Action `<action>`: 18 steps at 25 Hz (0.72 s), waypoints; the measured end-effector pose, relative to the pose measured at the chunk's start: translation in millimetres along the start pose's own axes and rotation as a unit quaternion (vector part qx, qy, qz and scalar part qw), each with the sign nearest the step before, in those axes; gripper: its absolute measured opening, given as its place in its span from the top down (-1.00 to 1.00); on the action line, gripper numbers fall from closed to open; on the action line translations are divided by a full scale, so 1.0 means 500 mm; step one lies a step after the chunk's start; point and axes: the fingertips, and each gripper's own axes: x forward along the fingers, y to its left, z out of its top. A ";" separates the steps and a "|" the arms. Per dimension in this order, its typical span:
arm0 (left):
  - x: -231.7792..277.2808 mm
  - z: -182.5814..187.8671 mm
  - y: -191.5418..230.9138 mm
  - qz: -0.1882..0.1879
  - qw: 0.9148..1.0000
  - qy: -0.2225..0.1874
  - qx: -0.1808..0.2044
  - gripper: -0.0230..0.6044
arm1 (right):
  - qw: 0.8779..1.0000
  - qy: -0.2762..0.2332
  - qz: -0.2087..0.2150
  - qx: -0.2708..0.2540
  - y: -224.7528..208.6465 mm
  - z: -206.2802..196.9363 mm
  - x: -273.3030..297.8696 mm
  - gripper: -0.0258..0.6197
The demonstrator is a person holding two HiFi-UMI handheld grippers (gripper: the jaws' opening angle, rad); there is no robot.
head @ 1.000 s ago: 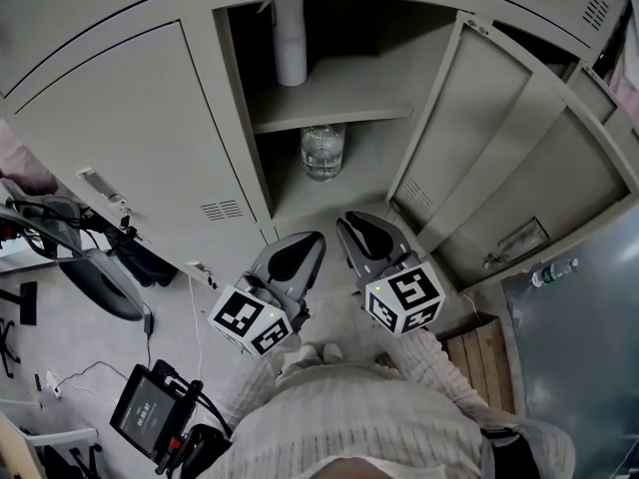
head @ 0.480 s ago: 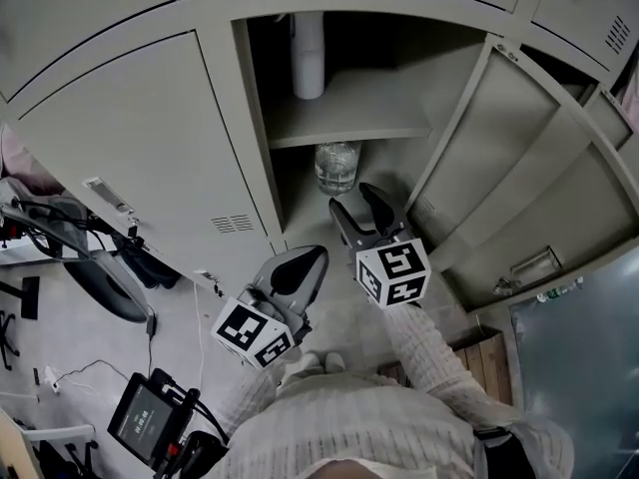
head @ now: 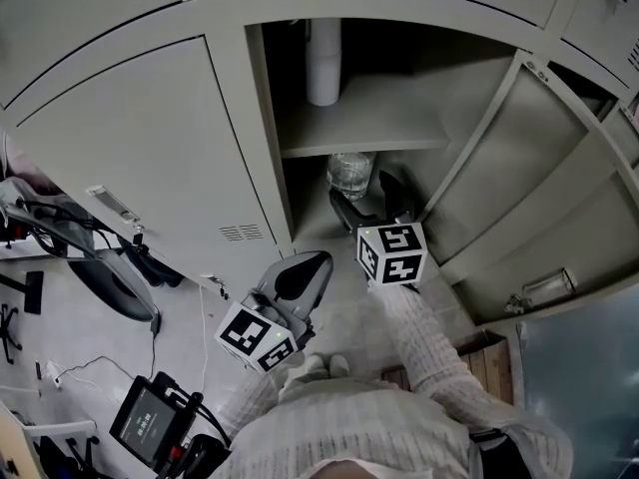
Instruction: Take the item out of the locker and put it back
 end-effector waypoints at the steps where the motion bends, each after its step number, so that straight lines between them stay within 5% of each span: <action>1: 0.000 0.000 0.003 0.000 1.000 0.000 -0.001 0.90 | 1.000 0.002 -0.004 0.001 -0.004 0.000 0.007 -0.34; 18: 0.009 0.002 0.046 0.009 1.000 -0.001 -0.005 0.90 | 1.000 0.022 -0.013 -0.008 -0.018 -0.001 0.107 -0.48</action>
